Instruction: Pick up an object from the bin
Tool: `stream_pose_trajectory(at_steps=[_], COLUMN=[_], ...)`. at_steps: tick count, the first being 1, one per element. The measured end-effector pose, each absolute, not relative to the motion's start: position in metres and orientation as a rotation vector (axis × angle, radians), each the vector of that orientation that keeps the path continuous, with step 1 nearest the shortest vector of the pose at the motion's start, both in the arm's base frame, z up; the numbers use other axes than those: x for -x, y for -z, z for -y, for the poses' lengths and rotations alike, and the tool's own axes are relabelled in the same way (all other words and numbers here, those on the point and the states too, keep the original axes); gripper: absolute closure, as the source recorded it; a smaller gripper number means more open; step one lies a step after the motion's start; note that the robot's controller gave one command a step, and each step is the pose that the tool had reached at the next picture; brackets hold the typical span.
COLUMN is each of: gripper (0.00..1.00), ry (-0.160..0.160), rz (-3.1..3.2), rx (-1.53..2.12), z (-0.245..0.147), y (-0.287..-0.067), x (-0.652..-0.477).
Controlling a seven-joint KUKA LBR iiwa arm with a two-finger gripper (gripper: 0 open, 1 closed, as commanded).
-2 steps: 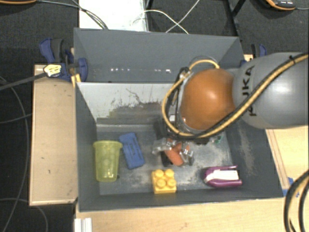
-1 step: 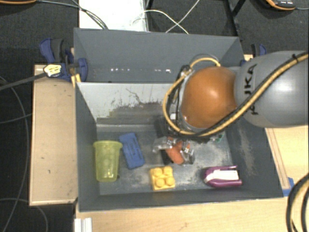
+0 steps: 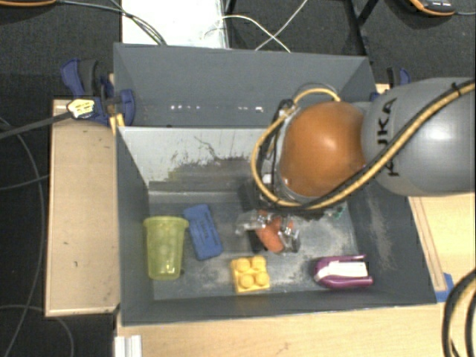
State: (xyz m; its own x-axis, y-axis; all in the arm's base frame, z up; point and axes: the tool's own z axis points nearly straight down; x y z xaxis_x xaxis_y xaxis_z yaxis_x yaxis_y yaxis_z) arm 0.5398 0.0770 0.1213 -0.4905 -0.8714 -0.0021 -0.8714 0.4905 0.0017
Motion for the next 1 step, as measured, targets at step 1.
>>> stream_pose_trajectory(at_steps=[1], gripper=[1.00], ry=[-0.007], rz=[-2.715], rx=[1.585], z=[-0.0771], y=[-0.1257], x=[-0.5387])
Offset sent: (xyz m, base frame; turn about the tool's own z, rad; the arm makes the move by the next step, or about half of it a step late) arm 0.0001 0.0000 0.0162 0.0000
